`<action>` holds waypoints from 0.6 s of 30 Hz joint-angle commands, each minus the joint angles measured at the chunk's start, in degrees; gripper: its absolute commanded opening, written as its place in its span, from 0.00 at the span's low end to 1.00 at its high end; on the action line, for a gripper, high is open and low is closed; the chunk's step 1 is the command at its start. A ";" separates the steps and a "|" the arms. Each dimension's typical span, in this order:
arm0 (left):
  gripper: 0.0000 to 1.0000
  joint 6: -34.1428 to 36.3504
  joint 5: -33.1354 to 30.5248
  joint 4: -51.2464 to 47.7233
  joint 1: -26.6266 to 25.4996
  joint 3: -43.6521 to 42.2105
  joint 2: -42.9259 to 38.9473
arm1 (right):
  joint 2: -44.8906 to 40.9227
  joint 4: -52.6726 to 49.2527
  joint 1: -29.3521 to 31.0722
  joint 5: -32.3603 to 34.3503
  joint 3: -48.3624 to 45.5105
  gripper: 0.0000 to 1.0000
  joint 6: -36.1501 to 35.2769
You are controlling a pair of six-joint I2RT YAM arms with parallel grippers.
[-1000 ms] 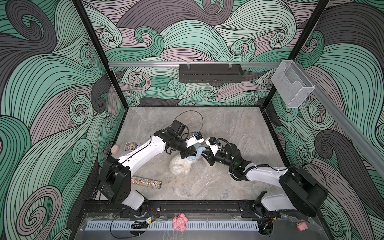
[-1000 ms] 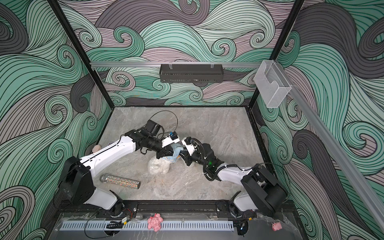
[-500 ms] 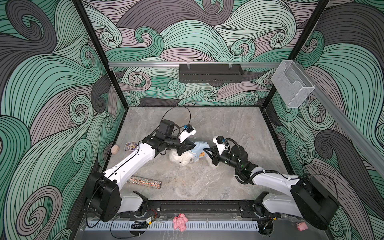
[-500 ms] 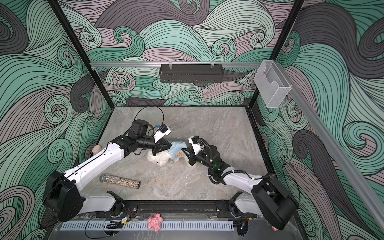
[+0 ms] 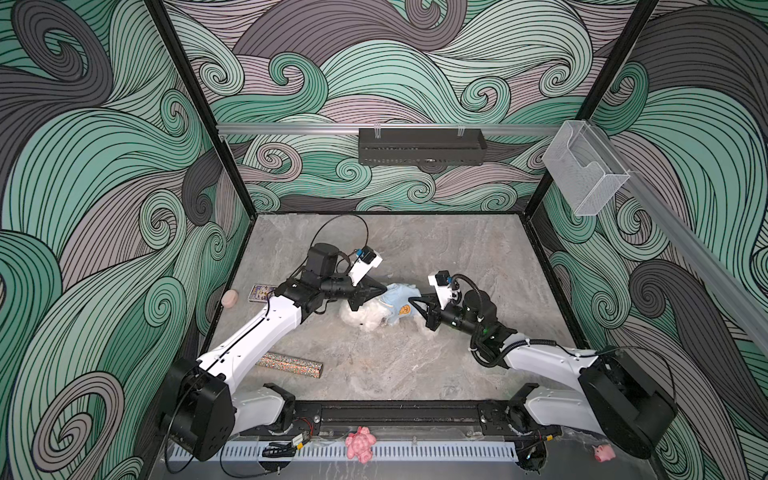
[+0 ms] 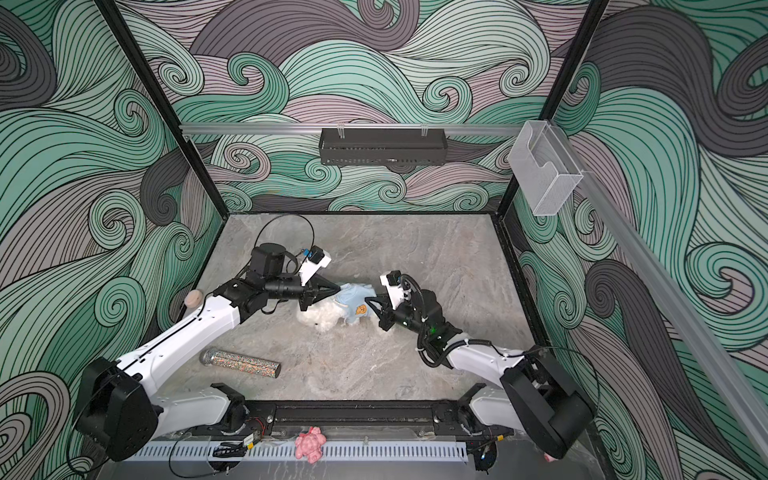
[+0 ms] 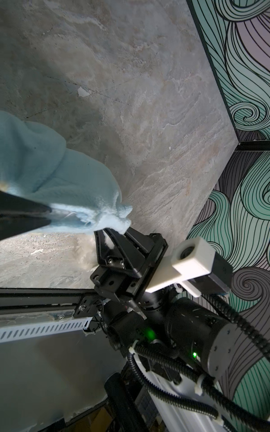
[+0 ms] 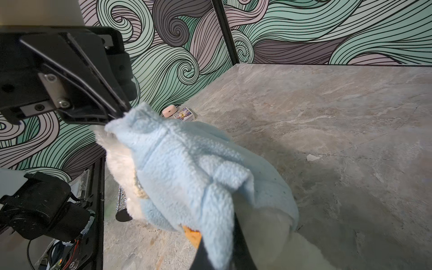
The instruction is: Dress the teddy bear
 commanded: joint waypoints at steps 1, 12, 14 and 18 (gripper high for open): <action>0.00 1.07 3.50 1.52 1.18 1.00 -1.83 | 1.36 -1.95 -1.49 0.66 0.43 0.00 0.08; 0.25 16.73 -3.55 -12.22 -2.46 5.36 -1.36 | -1.09 -8.28 1.21 -4.15 3.11 0.00 -17.30; 0.25 18.79 -4.41 -13.68 -3.17 6.03 -2.09 | -1.62 -9.60 1.67 -3.70 3.18 0.00 -19.36; 0.16 25.06 -6.70 -20.61 -4.70 9.53 -0.37 | -2.43 -10.77 2.68 -2.79 3.09 0.00 -22.02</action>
